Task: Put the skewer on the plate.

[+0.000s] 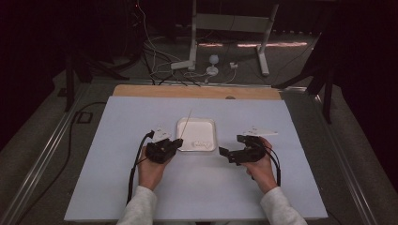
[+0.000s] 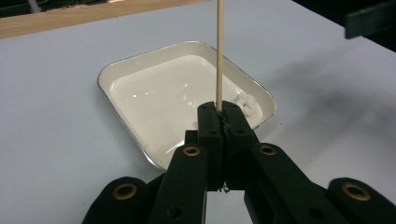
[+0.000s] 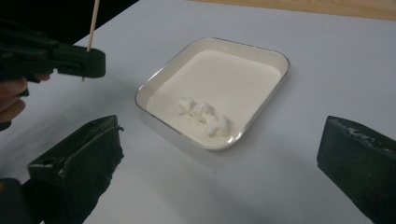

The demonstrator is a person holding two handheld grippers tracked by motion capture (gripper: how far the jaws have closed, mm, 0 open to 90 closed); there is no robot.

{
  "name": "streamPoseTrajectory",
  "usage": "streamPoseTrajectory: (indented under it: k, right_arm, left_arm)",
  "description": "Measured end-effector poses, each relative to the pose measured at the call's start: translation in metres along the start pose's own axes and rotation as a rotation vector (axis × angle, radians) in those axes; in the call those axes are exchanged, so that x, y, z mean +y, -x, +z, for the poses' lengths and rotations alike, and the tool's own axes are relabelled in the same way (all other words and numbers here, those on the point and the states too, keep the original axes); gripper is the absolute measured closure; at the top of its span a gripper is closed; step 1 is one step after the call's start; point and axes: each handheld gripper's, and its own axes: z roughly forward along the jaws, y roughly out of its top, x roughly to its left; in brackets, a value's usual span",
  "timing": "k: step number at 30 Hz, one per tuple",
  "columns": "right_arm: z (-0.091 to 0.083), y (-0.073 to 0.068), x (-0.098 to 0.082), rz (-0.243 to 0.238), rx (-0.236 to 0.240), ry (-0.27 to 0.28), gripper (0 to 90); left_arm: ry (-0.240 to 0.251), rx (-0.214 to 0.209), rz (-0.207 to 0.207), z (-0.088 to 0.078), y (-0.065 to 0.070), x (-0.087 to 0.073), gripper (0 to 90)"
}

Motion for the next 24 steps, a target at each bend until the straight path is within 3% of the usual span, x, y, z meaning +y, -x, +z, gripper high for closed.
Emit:
streamPoseTrajectory:
  k: [7,24]
  right_arm:
    - [-0.020,0.005,-0.014,0.000,-0.006,0.040,0.0]
    - [-0.072,0.012,-0.044,0.011,-0.082,0.119,0.0]
  left_arm:
    - [-0.006,0.011,-0.013,0.006,-0.001,0.003,89.2]
    - [-0.023,0.025,-0.050,0.019,-0.005,0.004,89.2]
